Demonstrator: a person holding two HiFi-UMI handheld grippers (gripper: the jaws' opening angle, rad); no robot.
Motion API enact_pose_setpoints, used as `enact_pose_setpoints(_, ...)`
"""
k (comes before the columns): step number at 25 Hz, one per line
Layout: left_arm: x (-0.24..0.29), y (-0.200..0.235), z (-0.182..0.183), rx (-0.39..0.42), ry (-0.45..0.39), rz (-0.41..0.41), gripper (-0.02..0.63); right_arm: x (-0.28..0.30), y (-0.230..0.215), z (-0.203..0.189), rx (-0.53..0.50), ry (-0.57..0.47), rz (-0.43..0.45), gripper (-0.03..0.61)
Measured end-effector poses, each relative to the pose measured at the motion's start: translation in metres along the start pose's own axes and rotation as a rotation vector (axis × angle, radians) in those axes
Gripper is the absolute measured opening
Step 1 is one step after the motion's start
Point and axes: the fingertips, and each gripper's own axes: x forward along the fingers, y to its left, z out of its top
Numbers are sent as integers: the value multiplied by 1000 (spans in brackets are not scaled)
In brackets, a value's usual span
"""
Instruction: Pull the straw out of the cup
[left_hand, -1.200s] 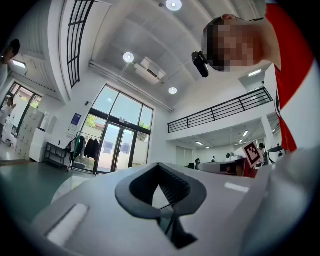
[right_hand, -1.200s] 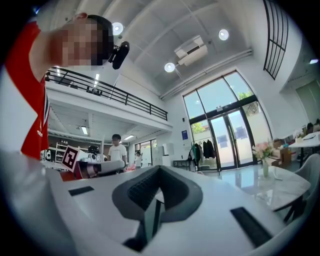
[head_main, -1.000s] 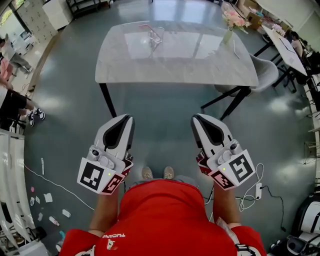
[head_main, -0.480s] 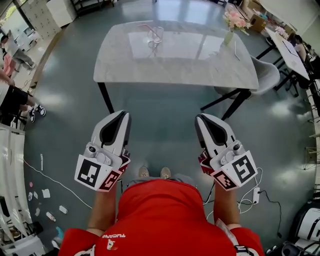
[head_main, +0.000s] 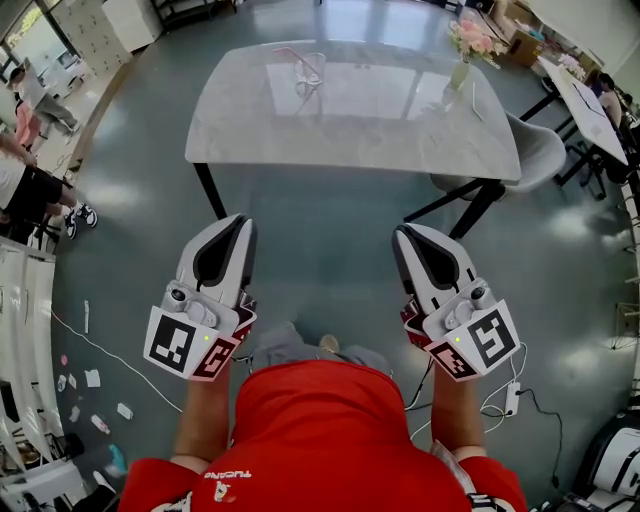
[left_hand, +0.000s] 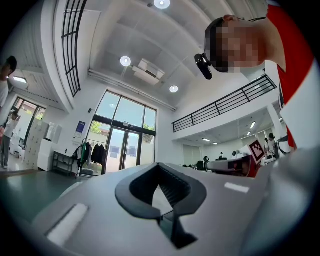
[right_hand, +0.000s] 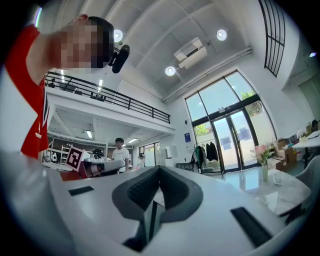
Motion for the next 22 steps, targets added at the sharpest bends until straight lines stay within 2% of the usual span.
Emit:
enact_pose_setpoints(13,22,23,-12,-1,10,17,5,16,-23,-12,5,16,-12,2)
enact_pose_setpoints(22,71,74,-17,17,-6,-1,5,68,-61,-16,-13,38,-41,2)
